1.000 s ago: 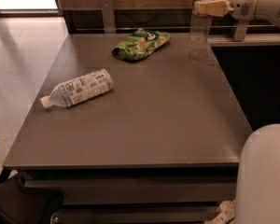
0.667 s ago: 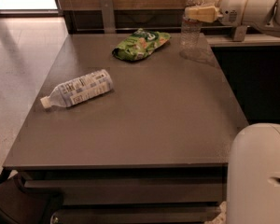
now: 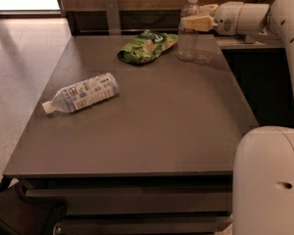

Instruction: Move water bottle near green rice chip bag

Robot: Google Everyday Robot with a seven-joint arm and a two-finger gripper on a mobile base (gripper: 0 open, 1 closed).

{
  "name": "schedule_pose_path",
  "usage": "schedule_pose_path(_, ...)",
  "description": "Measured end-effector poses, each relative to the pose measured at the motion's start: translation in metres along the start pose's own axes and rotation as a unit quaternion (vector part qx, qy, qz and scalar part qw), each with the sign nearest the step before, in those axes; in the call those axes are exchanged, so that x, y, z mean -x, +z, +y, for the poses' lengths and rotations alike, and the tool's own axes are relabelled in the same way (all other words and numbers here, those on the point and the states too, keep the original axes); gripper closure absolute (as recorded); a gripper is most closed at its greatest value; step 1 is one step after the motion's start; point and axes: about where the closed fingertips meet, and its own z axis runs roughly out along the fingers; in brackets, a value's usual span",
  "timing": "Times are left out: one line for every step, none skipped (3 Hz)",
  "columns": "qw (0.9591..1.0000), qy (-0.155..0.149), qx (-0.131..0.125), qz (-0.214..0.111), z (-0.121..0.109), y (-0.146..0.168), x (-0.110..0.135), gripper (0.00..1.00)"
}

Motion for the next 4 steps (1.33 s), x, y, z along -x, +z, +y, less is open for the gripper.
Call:
schedule_pose_path(1.0000,0.006,-0.005,0.003,0.003,0.005,-0.009,1.00)
schedule_pose_path(0.9995,-0.001,-0.030,-0.005,0.007,-0.002,-0.011,1.00)
schedule_pose_path(0.9994,0.014,-0.030,-0.001,0.016,0.011,-0.027,0.85)
schedule_pose_path(0.9994,0.014,-0.030,-0.001,0.015,0.010,-0.021,0.61)
